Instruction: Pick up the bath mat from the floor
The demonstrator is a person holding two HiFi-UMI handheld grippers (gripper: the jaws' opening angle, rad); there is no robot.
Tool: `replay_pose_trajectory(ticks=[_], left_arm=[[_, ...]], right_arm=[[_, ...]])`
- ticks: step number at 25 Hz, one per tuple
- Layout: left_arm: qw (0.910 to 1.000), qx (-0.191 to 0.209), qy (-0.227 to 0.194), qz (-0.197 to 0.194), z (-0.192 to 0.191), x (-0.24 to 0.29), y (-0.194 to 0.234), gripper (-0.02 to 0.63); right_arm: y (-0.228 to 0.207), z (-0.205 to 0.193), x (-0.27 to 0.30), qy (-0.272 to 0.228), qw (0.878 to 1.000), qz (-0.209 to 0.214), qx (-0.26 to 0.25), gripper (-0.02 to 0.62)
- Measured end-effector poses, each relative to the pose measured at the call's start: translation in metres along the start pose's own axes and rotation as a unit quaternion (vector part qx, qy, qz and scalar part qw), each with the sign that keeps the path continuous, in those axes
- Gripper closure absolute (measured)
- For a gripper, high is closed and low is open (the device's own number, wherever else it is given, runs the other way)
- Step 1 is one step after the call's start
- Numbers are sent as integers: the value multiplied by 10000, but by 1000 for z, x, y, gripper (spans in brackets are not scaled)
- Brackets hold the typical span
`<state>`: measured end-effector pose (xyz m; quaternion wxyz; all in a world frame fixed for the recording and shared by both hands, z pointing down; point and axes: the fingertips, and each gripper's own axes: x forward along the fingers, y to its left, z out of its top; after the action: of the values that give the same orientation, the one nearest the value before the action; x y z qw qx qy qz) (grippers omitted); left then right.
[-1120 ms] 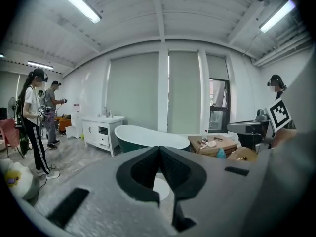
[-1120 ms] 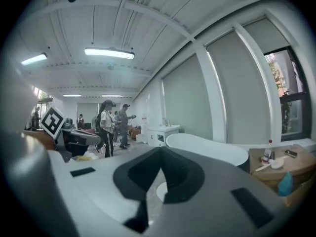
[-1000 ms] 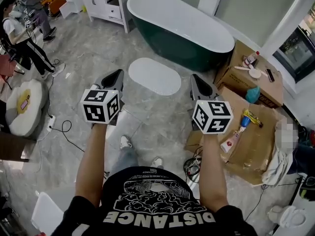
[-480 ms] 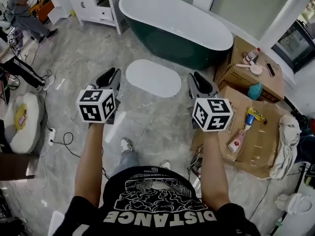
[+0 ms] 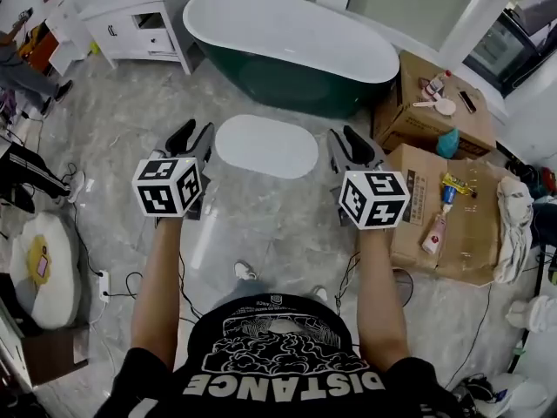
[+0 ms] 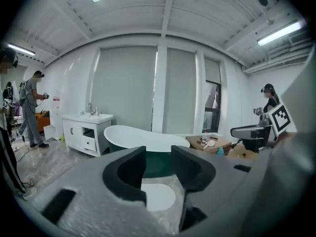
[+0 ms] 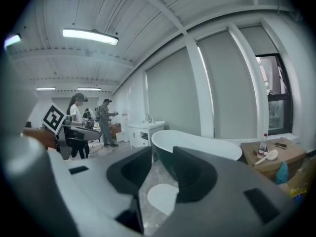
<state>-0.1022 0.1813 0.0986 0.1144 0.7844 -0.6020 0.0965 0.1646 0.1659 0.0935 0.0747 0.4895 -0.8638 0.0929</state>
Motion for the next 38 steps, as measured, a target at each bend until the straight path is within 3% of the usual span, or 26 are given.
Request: replay_pose_trajectory(ticks=[8,15,27,38], left_arm=[[9983,131,-28,-568,15,27,43,393],[9971,43,-82,-760,15,38,67,383],[9969,161,-127,-764,27,76,92,382],[9978,230,18,-623,38,171,121,382]], right_arm=[[18,13,28,-70,9977,-669,54,413],[37,18,42,-100,9963,-855,-39,399],[28,20,88,-119,9962,-865,-7,385],[-30,20,179,-16,9966,-812,106,377]])
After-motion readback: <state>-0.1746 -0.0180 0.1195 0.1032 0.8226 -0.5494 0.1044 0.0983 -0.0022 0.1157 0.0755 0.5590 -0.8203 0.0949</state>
